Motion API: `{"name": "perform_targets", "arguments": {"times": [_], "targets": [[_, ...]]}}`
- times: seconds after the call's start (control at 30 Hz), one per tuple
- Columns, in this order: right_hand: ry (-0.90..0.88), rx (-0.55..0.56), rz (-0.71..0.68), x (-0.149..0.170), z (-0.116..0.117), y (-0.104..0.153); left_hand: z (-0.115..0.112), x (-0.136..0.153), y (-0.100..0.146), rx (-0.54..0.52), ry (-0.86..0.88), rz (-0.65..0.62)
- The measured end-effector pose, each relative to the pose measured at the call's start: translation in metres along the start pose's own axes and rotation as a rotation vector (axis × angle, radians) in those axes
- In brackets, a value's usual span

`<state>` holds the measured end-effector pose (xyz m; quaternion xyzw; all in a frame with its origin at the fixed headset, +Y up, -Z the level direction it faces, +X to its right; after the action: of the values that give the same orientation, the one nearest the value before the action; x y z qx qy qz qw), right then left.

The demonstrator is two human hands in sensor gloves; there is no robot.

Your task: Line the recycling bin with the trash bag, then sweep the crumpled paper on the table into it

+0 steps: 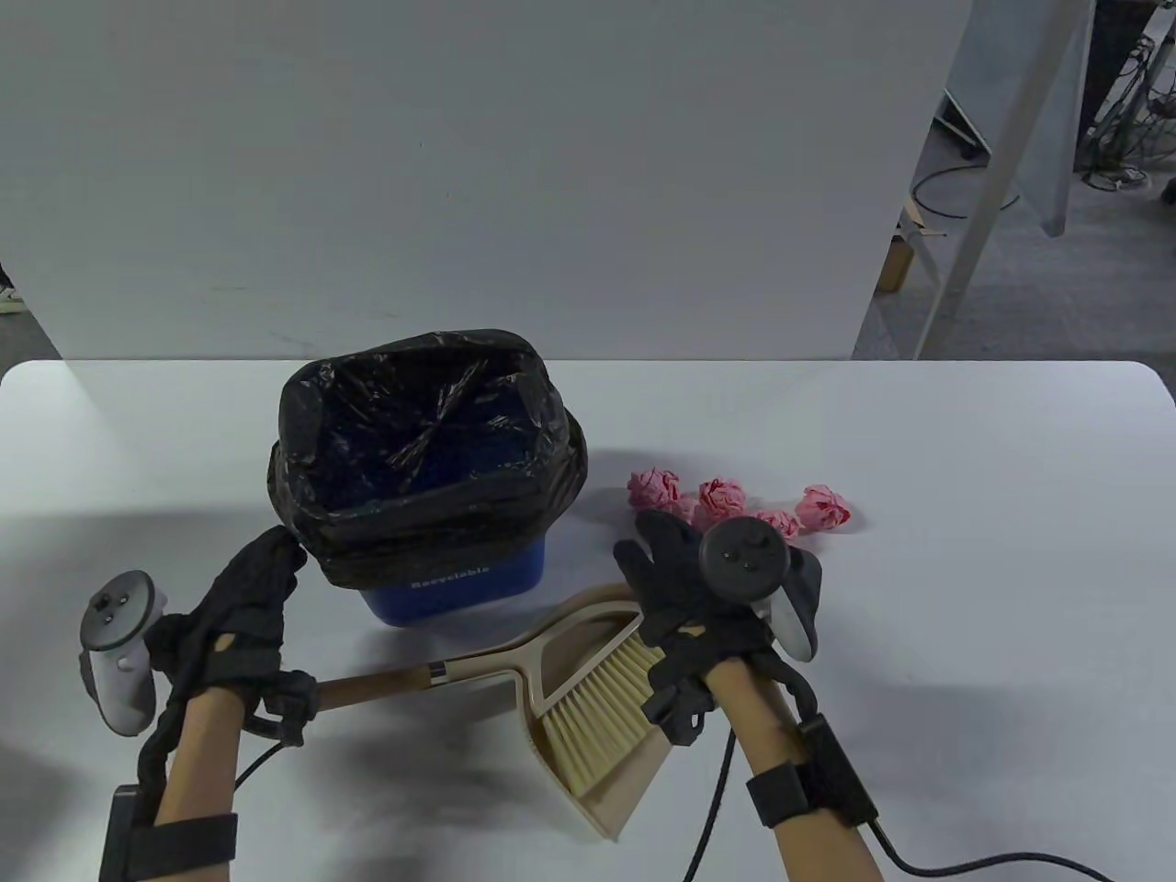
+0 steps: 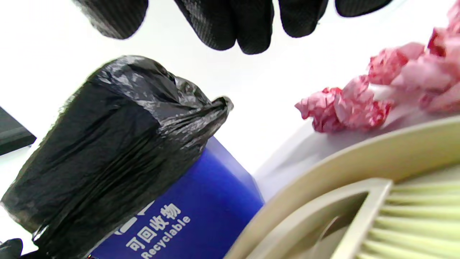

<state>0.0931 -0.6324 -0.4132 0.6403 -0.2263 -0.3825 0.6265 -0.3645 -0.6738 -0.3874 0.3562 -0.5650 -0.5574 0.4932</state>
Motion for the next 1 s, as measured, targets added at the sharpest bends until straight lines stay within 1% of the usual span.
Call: {"name": "perform_targets", "arguments": {"times": [0.07,0.1,0.13,0.23,0.27,0.3,0.33,0.4,0.5,0.57,0.63,0.7,0.8,0.87,0.93,1.0], "targets": [[0.043,0.043,-0.040,0.003,-0.003,0.010,-0.006,0.002,0.007,-0.042,-0.064,-0.016],[0.069,0.071,-0.063,0.007,-0.004,0.015,-0.010,-0.001,0.008,-0.026,-0.084,-0.005],[0.087,0.098,-0.082,0.011,-0.004,0.019,-0.014,-0.005,0.011,0.020,-0.096,-0.024],[0.088,0.166,-0.106,0.032,0.004,0.027,-0.016,-0.013,0.023,0.001,-0.214,-0.033],[0.082,0.154,-0.086,0.040,0.009,0.025,-0.017,-0.014,0.028,0.010,-0.296,-0.041],[0.089,0.026,-0.045,0.045,0.016,0.022,-0.019,-0.017,0.033,0.007,-0.373,-0.057],[0.110,-0.007,-0.051,0.046,0.017,0.022,-0.020,-0.018,0.036,0.007,-0.422,-0.068],[0.144,0.097,-0.104,0.039,0.010,0.024,-0.025,-0.022,0.040,0.013,-0.557,-0.087],[0.138,0.091,-0.139,0.029,0.011,0.029,-0.040,-0.024,0.036,0.126,-0.720,-0.101],[0.172,0.070,-0.147,0.027,0.015,0.031,-0.051,-0.020,0.033,0.201,-0.820,-0.102],[0.206,0.052,-0.142,0.028,0.018,0.032,-0.064,-0.013,0.031,0.303,-0.918,-0.054],[0.206,0.042,-0.129,0.031,0.019,0.032,-0.072,-0.008,0.030,0.347,-1.002,-0.023],[0.190,0.041,-0.113,0.035,0.017,0.033,-0.083,0.000,0.027,0.383,-1.106,0.006],[0.190,0.043,-0.107,0.037,0.016,0.034,-0.087,0.000,0.025,0.372,-1.174,-0.014],[0.188,0.041,-0.101,0.038,0.015,0.034,-0.090,-0.002,0.024,0.337,-1.219,-0.031],[0.185,0.035,-0.096,0.038,0.015,0.035,-0.092,-0.004,0.024,0.335,-1.216,-0.063]]}}
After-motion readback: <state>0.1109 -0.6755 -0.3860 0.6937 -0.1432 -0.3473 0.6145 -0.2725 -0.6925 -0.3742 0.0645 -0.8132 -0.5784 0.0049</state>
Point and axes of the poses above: the tracker on the back of each hand, its own x axis roughly to the little-finger side, its own y axis roughly from the fingertips to the wrist, z = x × y, the point moved 4 cm from there along -y, roughly from the wrist to the fingertips, and after that the axes turned 3 degrees about -y, right-handed, at the moved point
